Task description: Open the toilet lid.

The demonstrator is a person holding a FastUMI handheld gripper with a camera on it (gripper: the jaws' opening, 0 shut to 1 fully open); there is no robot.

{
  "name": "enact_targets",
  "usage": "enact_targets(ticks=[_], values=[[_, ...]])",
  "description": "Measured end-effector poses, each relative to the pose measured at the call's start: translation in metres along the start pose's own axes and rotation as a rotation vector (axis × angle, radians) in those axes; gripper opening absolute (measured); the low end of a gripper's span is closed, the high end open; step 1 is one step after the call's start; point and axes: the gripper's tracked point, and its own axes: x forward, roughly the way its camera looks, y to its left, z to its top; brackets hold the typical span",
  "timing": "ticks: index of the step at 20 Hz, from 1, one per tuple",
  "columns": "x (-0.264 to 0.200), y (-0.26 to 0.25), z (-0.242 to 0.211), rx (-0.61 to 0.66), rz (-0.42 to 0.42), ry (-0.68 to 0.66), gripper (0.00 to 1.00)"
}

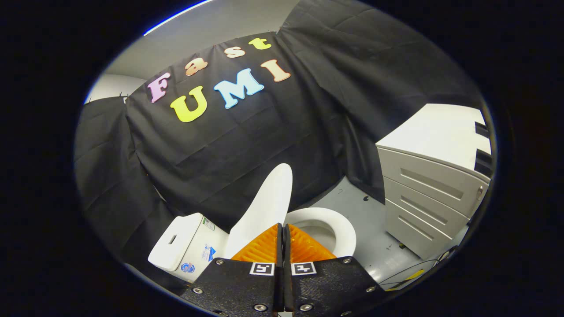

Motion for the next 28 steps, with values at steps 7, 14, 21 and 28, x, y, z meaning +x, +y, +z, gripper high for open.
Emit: enact_targets(ticks=[7,14,21,28], values=[[-0.01,0.049,0.023,-0.167,-0.006,-0.037,0.0],[-0.019,0.092,0.038,-0.287,-0.029,-0.064,0.0],[-0.025,0.133,0.047,-0.358,0.0,-0.083,0.0],[-0.033,0.187,0.054,-0.437,0.058,-0.122,0.0]])
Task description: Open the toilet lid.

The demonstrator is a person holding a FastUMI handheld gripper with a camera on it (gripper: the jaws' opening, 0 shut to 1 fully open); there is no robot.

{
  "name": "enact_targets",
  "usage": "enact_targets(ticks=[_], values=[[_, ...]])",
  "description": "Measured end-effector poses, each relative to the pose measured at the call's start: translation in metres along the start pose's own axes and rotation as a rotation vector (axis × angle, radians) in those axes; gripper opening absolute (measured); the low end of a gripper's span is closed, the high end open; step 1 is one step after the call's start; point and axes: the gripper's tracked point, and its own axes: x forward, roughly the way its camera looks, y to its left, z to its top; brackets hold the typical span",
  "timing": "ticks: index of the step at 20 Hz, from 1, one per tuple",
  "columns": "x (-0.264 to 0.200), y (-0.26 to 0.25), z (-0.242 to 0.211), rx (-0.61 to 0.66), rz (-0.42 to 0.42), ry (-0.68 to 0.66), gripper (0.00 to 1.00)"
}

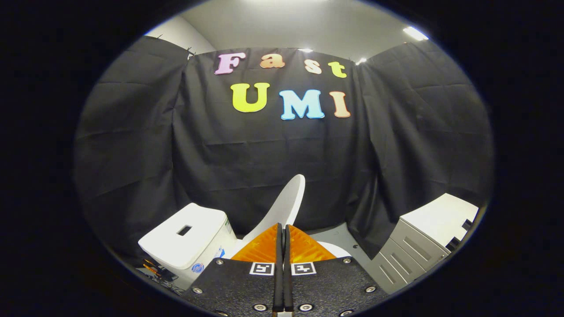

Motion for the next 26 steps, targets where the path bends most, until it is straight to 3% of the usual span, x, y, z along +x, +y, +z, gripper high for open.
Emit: enact_targets(ticks=[26], values=[[0.021,0.191,0.04,-0.057,0.218,-0.084,0.0]])
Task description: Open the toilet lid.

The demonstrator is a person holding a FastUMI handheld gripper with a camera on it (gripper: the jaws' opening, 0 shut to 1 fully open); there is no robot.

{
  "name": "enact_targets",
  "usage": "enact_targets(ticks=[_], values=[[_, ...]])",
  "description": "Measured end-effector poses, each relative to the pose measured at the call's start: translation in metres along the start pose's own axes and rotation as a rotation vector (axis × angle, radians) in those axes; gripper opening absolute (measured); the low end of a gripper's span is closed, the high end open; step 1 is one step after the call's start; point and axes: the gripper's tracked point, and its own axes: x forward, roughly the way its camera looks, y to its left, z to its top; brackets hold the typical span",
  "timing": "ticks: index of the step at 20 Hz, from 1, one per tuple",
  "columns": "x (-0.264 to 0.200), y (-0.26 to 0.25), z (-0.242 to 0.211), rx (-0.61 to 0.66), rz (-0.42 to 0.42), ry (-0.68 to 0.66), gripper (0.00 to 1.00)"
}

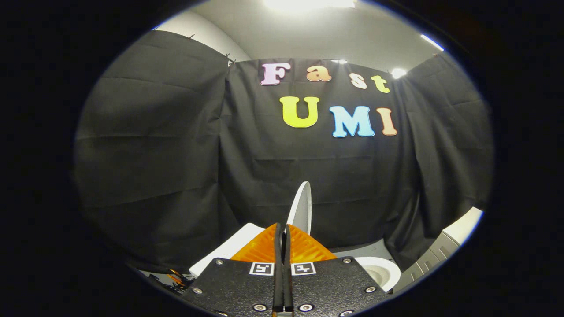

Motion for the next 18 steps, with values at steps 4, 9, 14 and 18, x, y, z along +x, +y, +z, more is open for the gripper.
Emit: enact_targets(ticks=[4,9,14,18], values=[[0.014,0.037,-0.001,-0.076,0.058,0.02,0.0],[0.018,0.074,-0.009,-0.116,0.108,0.039,0.0],[0.022,0.088,-0.012,-0.073,0.124,0.053,0.0],[0.024,0.098,-0.01,-0.077,0.133,0.063,0.01]])
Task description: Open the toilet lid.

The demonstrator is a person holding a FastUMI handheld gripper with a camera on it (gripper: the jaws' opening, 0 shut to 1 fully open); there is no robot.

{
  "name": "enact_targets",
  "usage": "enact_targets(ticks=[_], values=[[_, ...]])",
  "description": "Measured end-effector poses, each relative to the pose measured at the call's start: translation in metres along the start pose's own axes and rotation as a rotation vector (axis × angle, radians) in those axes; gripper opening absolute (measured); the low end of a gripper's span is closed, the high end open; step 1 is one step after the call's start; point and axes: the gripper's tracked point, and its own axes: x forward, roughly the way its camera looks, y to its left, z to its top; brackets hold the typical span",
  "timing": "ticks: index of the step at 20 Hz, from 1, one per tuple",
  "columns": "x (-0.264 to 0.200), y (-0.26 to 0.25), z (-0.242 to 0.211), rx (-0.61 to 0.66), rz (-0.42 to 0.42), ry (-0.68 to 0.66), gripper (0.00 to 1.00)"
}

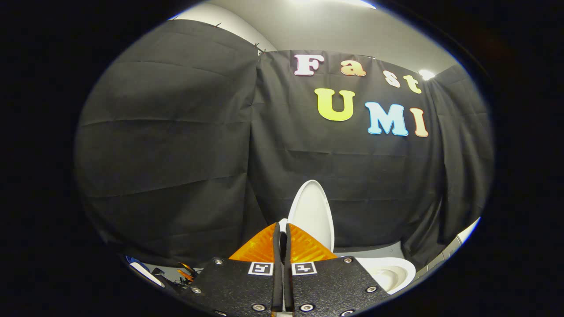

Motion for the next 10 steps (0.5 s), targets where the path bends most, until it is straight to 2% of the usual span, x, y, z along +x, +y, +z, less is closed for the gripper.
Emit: enact_targets(ticks=[5,8,10], values=[[-0.0011,0.0007,-0.0001,-0.007,-0.004,0.005,0.01],[-0.004,-0.0024,-0.0015,0.015,0.008,0.025,0.08],[-0.0039,0.006,0.0031,0.07,0.095,0.035,0.28]])
